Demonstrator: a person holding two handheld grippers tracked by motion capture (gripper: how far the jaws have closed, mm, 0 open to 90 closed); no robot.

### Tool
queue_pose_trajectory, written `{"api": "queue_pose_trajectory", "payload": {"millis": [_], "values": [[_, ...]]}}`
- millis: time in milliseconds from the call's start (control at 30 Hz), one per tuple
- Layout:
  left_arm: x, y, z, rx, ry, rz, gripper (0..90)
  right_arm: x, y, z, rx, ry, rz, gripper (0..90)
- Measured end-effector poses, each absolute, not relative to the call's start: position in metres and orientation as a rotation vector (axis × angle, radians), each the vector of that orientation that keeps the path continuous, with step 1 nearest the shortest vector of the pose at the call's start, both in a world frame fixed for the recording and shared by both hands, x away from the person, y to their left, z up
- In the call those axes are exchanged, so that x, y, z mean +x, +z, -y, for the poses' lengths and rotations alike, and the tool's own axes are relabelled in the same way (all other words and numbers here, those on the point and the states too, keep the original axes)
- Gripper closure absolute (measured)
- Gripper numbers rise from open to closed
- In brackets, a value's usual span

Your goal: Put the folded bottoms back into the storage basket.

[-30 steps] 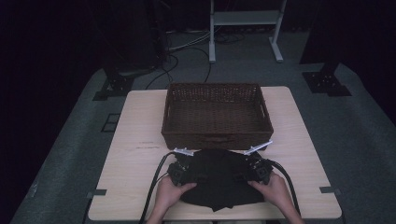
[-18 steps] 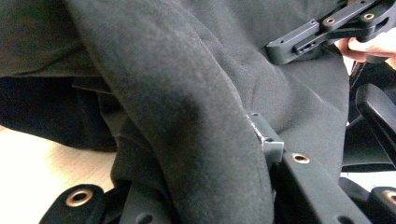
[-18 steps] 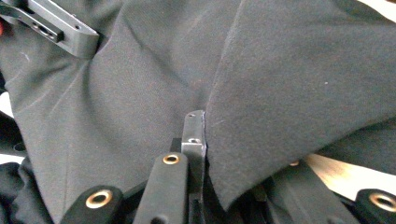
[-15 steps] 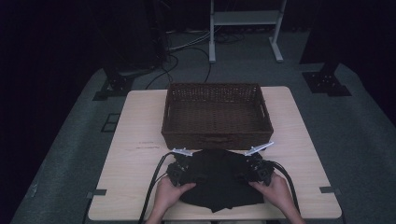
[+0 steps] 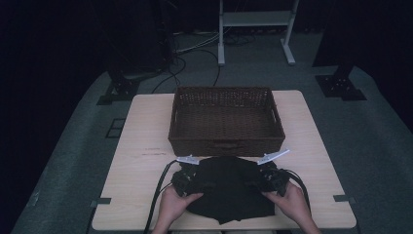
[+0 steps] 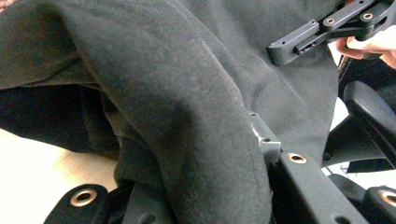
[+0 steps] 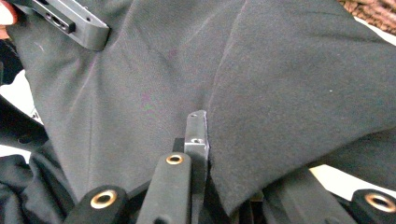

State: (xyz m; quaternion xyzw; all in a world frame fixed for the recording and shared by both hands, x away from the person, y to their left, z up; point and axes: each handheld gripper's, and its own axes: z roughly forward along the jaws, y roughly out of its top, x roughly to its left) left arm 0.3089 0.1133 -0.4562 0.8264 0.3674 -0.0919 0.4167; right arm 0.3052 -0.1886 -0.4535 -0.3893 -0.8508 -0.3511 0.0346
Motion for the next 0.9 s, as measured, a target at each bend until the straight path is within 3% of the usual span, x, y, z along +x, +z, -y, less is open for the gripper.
{"api": "queue_pose_trajectory", "payload": {"millis": [900], "values": [[0.299,-0.401,-0.108,2.095,-0.113,-0.812,68.6,0.29,-0.402,0.195,-1.13,-1.203,2.71,76.9]]}}
